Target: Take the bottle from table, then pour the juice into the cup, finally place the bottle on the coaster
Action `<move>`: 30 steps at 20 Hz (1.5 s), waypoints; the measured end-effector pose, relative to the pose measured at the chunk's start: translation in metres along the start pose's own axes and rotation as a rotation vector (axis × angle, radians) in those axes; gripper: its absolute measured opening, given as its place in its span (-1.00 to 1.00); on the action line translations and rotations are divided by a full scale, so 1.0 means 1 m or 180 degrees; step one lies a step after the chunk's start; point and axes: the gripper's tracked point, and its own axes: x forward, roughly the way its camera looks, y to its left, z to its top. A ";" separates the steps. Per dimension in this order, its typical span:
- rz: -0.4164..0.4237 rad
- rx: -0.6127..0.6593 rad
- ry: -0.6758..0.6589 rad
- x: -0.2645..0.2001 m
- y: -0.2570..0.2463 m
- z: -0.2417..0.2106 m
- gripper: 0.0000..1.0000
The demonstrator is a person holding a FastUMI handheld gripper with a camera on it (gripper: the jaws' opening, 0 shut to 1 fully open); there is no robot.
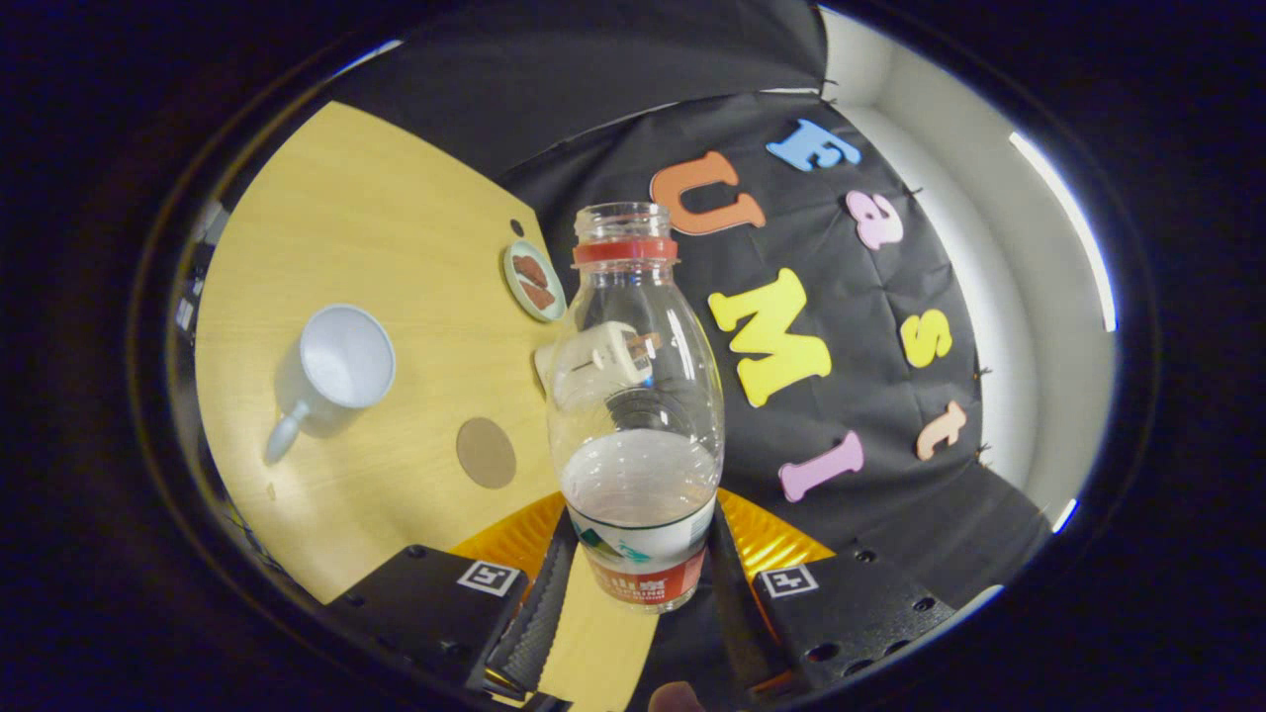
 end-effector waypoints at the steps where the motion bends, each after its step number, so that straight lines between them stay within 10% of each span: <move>1: 0.0052 0.0239 -0.0027 -0.001 0.001 -0.002 0.48; 17: 0.0528 0.3335 -0.0844 -0.029 -0.069 0.000 0.46; 30: 0.0796 0.3144 -0.0814 0.079 -0.054 0.039 0.47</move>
